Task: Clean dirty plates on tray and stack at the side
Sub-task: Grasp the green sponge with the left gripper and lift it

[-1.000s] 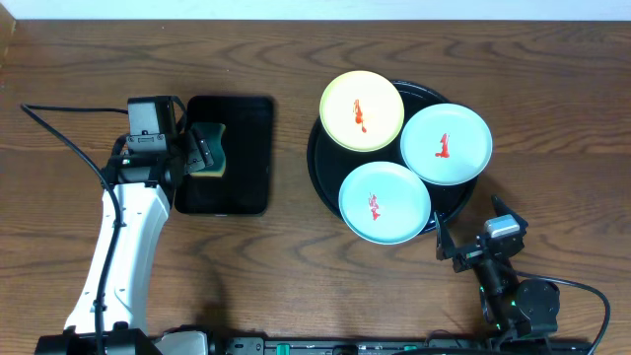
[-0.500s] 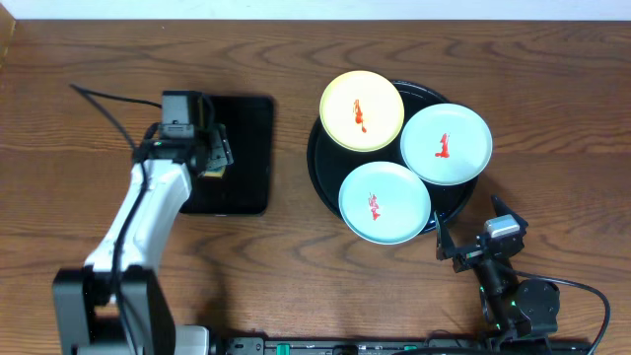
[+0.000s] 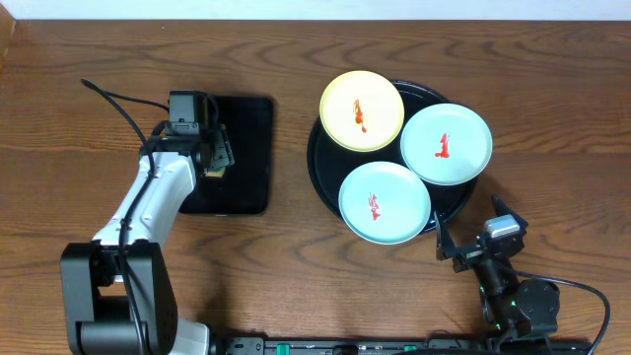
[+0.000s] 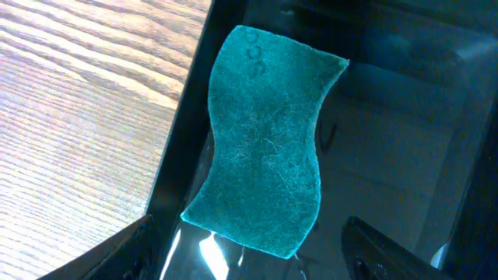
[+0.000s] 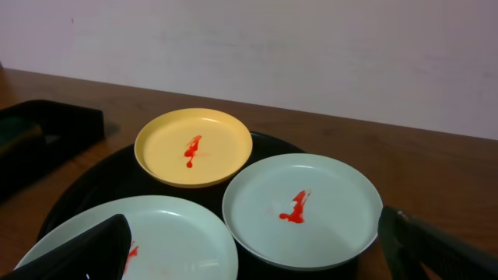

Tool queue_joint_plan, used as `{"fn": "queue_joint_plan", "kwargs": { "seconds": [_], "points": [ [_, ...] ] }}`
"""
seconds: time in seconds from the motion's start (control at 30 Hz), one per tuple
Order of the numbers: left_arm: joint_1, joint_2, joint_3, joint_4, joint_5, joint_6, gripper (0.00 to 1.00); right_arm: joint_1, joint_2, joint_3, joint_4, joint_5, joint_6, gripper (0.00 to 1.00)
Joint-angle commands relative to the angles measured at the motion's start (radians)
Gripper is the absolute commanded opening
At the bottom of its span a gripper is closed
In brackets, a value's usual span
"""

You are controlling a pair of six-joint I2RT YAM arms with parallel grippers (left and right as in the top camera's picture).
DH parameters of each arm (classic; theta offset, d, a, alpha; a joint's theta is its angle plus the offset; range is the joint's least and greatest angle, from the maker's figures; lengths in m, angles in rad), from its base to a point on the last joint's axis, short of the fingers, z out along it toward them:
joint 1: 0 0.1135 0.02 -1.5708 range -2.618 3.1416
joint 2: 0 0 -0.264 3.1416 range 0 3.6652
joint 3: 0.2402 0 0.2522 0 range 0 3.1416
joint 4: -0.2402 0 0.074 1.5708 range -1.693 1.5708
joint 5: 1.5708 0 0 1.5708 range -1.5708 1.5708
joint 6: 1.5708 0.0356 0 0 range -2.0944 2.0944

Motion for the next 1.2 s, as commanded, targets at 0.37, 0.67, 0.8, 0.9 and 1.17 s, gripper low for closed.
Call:
{"fn": "queue_joint_plan", "kwargs": {
  "seconds": [0.37,0.67,0.8,0.9,1.17],
  "points": [
    [0.006,-0.001,0.01,0.023,-0.038,0.056,0.74,-0.007,0.0,-0.001,-0.003,-0.002,-0.012,0.99],
    [0.013,0.047,0.005,0.071,-0.031,0.055,0.68,-0.007,0.0,-0.001,-0.003,-0.002,-0.012,0.99],
    [0.013,0.098,0.005,0.08,-0.031,0.055,0.67,-0.007,0.0,-0.001,-0.003,-0.002,-0.012,0.99],
    [0.013,0.122,0.005,0.092,-0.031,0.06,0.67,-0.007,0.0,-0.001,-0.003,-0.002,-0.012,0.99],
    [0.013,0.182,0.005,0.124,-0.028,0.059,0.65,-0.007,0.0,-0.001,-0.003,-0.002,-0.012,0.99]
  ]
}}
